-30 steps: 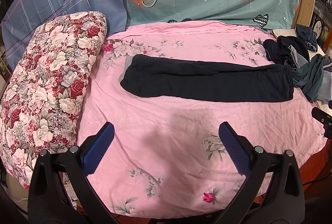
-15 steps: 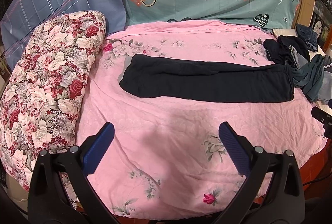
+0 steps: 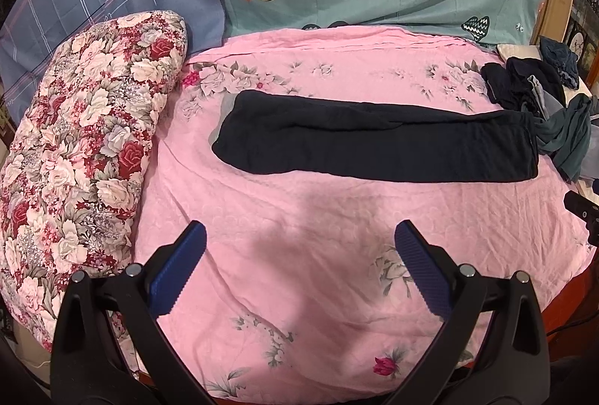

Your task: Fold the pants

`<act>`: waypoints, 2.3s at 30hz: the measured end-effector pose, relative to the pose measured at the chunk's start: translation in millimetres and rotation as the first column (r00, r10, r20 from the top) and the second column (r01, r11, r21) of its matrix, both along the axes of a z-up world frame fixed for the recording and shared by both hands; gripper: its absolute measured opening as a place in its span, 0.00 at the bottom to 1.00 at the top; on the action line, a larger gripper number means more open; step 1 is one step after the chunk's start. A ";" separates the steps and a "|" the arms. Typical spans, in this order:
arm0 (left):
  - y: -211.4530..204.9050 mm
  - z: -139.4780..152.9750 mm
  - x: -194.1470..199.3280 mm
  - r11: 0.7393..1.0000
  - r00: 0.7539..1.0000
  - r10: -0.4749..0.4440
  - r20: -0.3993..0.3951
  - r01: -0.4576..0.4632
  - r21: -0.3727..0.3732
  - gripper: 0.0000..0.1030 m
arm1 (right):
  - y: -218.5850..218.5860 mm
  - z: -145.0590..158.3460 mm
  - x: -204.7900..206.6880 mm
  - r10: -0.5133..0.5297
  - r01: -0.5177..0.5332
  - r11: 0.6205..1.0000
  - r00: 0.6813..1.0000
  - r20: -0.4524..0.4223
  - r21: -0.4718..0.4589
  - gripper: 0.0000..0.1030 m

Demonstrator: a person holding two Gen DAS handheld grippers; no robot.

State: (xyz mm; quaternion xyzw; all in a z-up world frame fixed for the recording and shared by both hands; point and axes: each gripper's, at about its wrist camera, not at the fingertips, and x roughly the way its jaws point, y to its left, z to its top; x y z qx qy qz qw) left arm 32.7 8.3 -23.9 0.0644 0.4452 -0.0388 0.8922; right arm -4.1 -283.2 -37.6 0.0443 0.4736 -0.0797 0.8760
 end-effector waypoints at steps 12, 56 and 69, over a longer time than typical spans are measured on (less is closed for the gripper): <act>31.8 -58.2 60.8 0.998 0.996 0.057 -0.071 -0.054 0.039 0.98 | -58.6 -79.4 51.9 -0.064 0.066 0.996 0.998 -0.021 0.066 0.96; 85.2 -97.3 37.9 0.983 0.986 -0.071 -0.154 0.042 -0.181 0.21 | -173.2 -77.2 -1.2 -0.191 0.211 0.970 0.969 -0.157 0.124 0.15; 127.1 -49.8 42.4 0.998 0.996 -0.067 -0.058 0.067 -0.006 0.77 | -172.9 -63.2 55.7 -0.275 0.302 0.943 0.944 -0.184 0.137 0.56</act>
